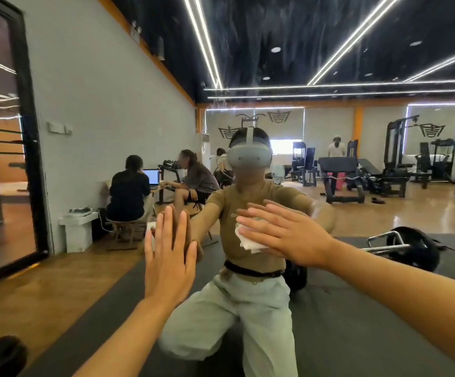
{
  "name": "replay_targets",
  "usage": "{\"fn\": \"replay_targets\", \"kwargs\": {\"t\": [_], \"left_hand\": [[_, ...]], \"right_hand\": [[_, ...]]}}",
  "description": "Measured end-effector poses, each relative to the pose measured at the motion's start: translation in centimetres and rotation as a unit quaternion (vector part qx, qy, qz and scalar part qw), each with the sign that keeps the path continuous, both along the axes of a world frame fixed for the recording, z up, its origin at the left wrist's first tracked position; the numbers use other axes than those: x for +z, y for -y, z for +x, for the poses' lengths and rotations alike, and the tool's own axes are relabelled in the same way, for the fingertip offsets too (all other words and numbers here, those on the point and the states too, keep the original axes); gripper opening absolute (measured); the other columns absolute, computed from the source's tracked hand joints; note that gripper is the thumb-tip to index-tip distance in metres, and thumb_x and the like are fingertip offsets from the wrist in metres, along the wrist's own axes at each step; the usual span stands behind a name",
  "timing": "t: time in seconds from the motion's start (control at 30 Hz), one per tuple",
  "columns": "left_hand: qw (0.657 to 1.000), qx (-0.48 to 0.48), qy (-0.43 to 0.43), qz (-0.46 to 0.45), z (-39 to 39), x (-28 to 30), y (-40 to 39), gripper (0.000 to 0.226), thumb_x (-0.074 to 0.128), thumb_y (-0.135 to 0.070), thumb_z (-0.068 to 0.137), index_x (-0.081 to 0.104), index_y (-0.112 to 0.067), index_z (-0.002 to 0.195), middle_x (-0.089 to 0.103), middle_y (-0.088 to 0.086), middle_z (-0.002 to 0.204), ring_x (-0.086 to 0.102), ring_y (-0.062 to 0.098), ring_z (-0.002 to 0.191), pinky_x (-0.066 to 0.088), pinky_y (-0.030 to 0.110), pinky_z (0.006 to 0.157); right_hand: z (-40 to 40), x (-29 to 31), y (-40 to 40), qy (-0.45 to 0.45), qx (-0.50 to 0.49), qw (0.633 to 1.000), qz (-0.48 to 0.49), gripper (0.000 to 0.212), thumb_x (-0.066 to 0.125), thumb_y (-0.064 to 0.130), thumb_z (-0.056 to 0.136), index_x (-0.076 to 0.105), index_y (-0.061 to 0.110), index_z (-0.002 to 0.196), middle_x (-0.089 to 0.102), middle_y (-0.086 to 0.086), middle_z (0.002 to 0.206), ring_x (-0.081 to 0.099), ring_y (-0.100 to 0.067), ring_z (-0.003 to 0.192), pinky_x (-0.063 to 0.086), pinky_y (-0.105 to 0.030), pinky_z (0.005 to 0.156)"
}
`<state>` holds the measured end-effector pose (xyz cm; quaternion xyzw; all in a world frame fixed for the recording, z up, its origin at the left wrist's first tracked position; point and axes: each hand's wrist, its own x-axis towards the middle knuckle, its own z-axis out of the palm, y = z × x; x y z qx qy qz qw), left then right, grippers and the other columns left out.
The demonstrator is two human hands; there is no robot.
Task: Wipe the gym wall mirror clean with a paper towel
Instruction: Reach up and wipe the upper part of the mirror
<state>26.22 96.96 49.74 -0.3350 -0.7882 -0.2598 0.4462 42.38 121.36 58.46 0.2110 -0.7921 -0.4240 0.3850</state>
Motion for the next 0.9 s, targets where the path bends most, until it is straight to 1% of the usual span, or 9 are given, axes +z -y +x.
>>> {"fn": "replay_targets", "kwargs": {"t": [0.13,0.23,0.37,0.43,0.53,0.63,0.73,0.8,0.9], "left_hand": [[1.0,-0.016,-0.01,-0.004,-0.2,-0.1,-0.3,0.066,0.025,-0.039,0.103,0.003,-0.017,0.161,-0.01,0.007,0.168,-0.007,0.023,0.155,0.003,0.05,0.121],[1.0,-0.02,-0.006,-0.007,-0.5,-0.1,-0.2,0.066,0.026,-0.039,0.103,0.001,-0.019,0.161,-0.009,0.007,0.168,-0.006,0.023,0.155,0.002,0.05,0.121],[0.999,-0.017,-0.007,-0.026,-0.6,-0.1,0.4,0.066,0.028,-0.041,0.104,0.004,-0.02,0.161,-0.009,0.005,0.168,-0.006,0.023,0.155,0.003,0.048,0.122],[0.999,-0.016,-0.009,-0.038,-0.7,0.0,0.8,0.066,0.028,-0.041,0.104,0.003,-0.021,0.161,-0.01,0.004,0.168,-0.006,0.022,0.155,0.002,0.046,0.122],[0.999,-0.031,-0.013,-0.042,-0.7,0.0,1.3,0.065,0.028,-0.038,0.105,0.0,-0.023,0.161,-0.01,0.003,0.168,-0.005,0.022,0.155,0.0,0.043,0.123],[0.997,-0.048,-0.024,-0.059,-1.1,0.0,2.2,0.063,0.028,-0.034,0.105,0.004,-0.021,0.161,-0.007,0.002,0.169,-0.002,0.021,0.155,0.002,0.042,0.123],[0.995,-0.042,-0.045,-0.08,-2.1,0.3,3.8,0.062,0.029,-0.035,0.104,0.009,-0.02,0.161,-0.002,0.0,0.169,0.003,0.018,0.155,0.006,0.042,0.122],[0.997,-0.034,-0.035,-0.067,-2.7,0.3,4.9,0.063,0.03,-0.036,0.104,0.01,-0.02,0.161,-0.001,0.0,0.169,0.002,0.019,0.155,0.004,0.041,0.123],[1.0,-0.006,0.01,-0.018,-3.9,0.5,6.0,0.062,0.028,-0.039,0.104,0.012,-0.022,0.161,-0.003,0.002,0.169,-0.002,0.021,0.155,-0.003,0.037,0.124]], "right_hand": [[-1.2,7.7,1.1,-0.128,0.001,0.986,-0.111,0.057,0.037,0.028,0.104,0.02,0.011,0.155,0.02,-0.011,0.163,0.016,-0.026,0.15,0.009,-0.043,0.124],[-2.6,13.3,3.0,-0.229,0.005,0.939,-0.257,0.056,0.034,0.03,0.108,0.02,0.009,0.157,0.019,-0.016,0.164,0.013,-0.033,0.152,0.006,-0.045,0.125],[-5.0,11.5,6.0,-0.287,0.06,0.889,-0.352,0.054,0.039,0.024,0.107,0.026,0.007,0.156,0.023,-0.015,0.163,0.017,-0.033,0.152,0.005,-0.046,0.125],[-6.0,7.3,7.1,-0.234,0.074,0.918,-0.312,0.055,0.043,0.022,0.105,0.028,0.007,0.155,0.024,-0.014,0.163,0.018,-0.031,0.152,0.008,-0.047,0.125],[-6.7,0.0,8.1,-0.082,0.085,0.976,-0.183,0.064,0.057,0.016,0.096,0.03,0.012,0.155,0.026,-0.01,0.163,0.019,-0.028,0.152,0.006,-0.044,0.126],[-6.3,-4.5,7.5,0.024,0.046,0.997,-0.064,0.068,0.058,0.019,0.095,0.029,0.014,0.156,0.022,-0.006,0.164,0.015,-0.024,0.153,0.0,-0.039,0.126],[-6.0,-3.5,6.8,0.048,0.027,0.998,-0.026,0.07,0.057,0.019,0.097,0.024,0.016,0.158,0.02,-0.004,0.165,0.015,-0.022,0.153,0.006,-0.039,0.125],[-6.1,-0.5,7.0,0.039,0.049,0.998,-0.024,0.065,0.045,0.01,0.094,0.027,0.015,0.157,0.026,-0.006,0.163,0.02,-0.024,0.151,0.007,-0.04,0.125],[-6.6,6.2,7.3,-0.078,0.052,0.99,-0.109,0.067,0.046,0.003,0.093,0.025,0.016,0.155,0.025,-0.009,0.162,0.018,-0.025,0.15,0.003,-0.041,0.125]]}}
